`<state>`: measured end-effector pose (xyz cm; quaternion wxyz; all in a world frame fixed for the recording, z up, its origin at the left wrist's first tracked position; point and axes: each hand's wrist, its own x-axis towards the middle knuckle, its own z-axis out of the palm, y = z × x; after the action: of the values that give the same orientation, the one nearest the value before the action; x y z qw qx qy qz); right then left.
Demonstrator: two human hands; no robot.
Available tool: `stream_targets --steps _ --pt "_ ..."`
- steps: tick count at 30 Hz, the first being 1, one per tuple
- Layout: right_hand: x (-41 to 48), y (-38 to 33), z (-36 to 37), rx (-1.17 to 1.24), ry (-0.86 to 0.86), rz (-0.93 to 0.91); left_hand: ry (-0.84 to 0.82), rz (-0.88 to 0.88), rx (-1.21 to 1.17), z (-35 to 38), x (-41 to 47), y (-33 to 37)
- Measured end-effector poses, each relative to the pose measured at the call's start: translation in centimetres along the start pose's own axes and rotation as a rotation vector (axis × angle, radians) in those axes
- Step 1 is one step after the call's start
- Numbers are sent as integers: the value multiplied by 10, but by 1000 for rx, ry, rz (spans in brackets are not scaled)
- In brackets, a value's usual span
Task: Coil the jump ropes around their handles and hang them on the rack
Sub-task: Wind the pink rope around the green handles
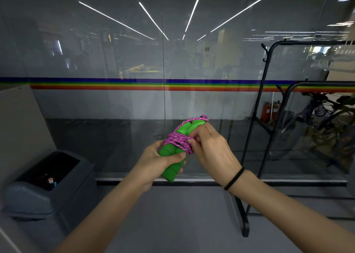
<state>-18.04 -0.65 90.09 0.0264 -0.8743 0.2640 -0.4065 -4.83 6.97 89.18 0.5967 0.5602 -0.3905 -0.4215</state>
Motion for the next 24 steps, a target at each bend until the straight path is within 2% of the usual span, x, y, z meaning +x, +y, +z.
stream_targets --steps 3,7,9,14,16,19,24 --pt "2 7 -4 192 -66 57 -27 -99 -32 -6 0 -6" --pt "7 15 -17 350 -322 50 -158 -202 -66 -15 2 -9" --pt "10 16 -23 296 -395 -14 -233 -246 -47 -17 2 -9" --pt "9 7 -32 -97 -662 -297 -333 -241 85 -23 1 -11" --pt "4 2 -36 -172 -740 -359 -357 -243 148 -25 -1 -14" --pt "1 -1 -42 -191 -782 -429 -409 -257 170 -26 -4 -18" --pt "2 3 -51 -166 -677 -448 -471 -271 112 -32 -2 -14"
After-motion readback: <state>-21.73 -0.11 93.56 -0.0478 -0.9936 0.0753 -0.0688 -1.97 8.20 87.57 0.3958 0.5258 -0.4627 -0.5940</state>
